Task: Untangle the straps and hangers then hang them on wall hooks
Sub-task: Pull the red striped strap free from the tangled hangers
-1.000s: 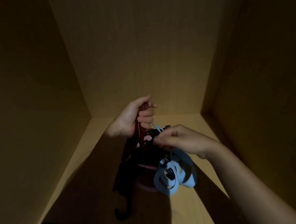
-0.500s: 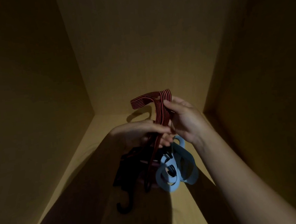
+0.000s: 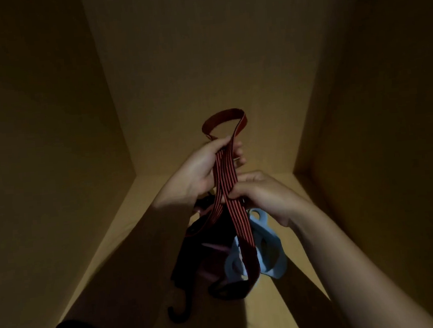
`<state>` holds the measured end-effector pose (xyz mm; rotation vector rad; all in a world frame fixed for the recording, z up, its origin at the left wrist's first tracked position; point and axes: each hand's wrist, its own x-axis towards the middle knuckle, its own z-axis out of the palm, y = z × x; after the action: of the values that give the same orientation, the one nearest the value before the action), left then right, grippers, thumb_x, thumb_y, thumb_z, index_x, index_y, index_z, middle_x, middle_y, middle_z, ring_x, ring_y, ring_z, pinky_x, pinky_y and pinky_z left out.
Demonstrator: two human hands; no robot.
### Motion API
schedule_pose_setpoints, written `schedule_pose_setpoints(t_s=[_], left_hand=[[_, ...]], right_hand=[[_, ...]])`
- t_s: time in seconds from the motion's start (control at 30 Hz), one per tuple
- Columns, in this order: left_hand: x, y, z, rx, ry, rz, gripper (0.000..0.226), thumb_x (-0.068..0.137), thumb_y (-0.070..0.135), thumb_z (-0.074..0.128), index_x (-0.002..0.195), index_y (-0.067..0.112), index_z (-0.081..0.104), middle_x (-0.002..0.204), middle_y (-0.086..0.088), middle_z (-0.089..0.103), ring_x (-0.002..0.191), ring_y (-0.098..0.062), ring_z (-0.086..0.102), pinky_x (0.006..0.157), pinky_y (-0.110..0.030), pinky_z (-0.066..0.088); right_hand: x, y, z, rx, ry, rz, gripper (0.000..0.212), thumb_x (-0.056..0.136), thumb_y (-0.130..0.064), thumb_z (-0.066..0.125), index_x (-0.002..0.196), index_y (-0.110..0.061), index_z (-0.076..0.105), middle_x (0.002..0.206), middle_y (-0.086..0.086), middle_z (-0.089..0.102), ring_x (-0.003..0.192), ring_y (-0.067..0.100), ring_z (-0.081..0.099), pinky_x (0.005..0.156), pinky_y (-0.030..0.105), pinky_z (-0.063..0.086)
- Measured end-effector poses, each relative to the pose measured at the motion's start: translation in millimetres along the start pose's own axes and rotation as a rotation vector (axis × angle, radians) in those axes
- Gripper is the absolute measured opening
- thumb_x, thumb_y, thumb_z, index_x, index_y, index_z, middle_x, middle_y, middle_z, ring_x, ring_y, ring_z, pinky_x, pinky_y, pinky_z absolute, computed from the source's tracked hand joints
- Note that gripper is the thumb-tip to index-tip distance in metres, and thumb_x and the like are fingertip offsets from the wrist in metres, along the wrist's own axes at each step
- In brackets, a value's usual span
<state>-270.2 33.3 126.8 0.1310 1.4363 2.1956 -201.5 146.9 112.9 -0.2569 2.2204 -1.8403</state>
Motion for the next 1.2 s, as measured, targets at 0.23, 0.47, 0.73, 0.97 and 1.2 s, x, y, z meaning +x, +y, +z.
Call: schedule_pose_setpoints(t_s=[0.23, 0.47, 0.73, 0.97, 1.2], left_hand=[[-9.9, 2.8, 1.2, 0.124, -0.083, 0.162, 0.022, 0.096, 0.022, 0.043, 0.091, 0.012, 0.061, 0.049, 0.007, 0.048, 0.044, -0.006, 0.047, 0.049, -0.021, 0.044], [-15.3, 14.8, 19.9, 0.232, -0.215, 0.153, 0.046, 0.097, 0.037, 0.024, 0.07, 0.013, 0.052, 0.043, 0.004, 0.037, 0.04, -0.01, 0.036, 0.049, -0.024, 0.038], [-29.3, 58.0, 42.7, 0.525, -0.157, 0.37, 0.015, 0.094, 0.017, 0.046, 0.083, 0.013, 0.056, 0.067, -0.005, 0.055, 0.051, -0.007, 0.055, 0.05, -0.016, 0.048], [-34.1, 122.2, 67.9, 0.427, -0.258, 0.433, 0.027, 0.096, 0.014, 0.037, 0.07, 0.015, 0.043, 0.038, 0.009, 0.036, 0.033, -0.004, 0.032, 0.041, -0.018, 0.036], [-23.4, 170.2, 89.3, 0.015, -0.155, 0.544, 0.035, 0.099, 0.029, 0.035, 0.069, 0.013, 0.042, 0.033, 0.008, 0.031, 0.027, -0.001, 0.029, 0.033, -0.011, 0.03]], right_hand=[[8.5, -16.1, -19.1, 0.308, 0.456, 0.013, 0.032, 0.091, -0.041, 0.042, 0.083, -0.015, 0.06, 0.082, 0.003, 0.059, 0.075, 0.015, 0.053, 0.07, 0.029, 0.042], [24.5, -61.3, -22.6, 0.34, 0.382, -0.251, 0.019, 0.091, -0.022, 0.055, 0.074, -0.015, 0.056, 0.063, -0.003, 0.058, 0.062, 0.01, 0.054, 0.067, 0.025, 0.046], [35.8, -114.6, -31.5, 0.369, 0.371, -0.327, 0.018, 0.089, -0.015, 0.058, 0.071, -0.013, 0.055, 0.063, 0.001, 0.061, 0.054, 0.01, 0.058, 0.051, 0.024, 0.046], [42.6, -183.6, -34.0, 0.438, 0.435, -0.421, 0.011, 0.084, -0.008, 0.063, 0.085, -0.011, 0.052, 0.063, 0.003, 0.057, 0.053, 0.012, 0.055, 0.046, 0.021, 0.045], [38.9, -168.4, -29.4, 0.558, 0.24, -0.467, 0.032, 0.092, -0.039, 0.048, 0.108, -0.013, 0.057, 0.073, -0.001, 0.065, 0.06, 0.009, 0.062, 0.058, 0.023, 0.05]])
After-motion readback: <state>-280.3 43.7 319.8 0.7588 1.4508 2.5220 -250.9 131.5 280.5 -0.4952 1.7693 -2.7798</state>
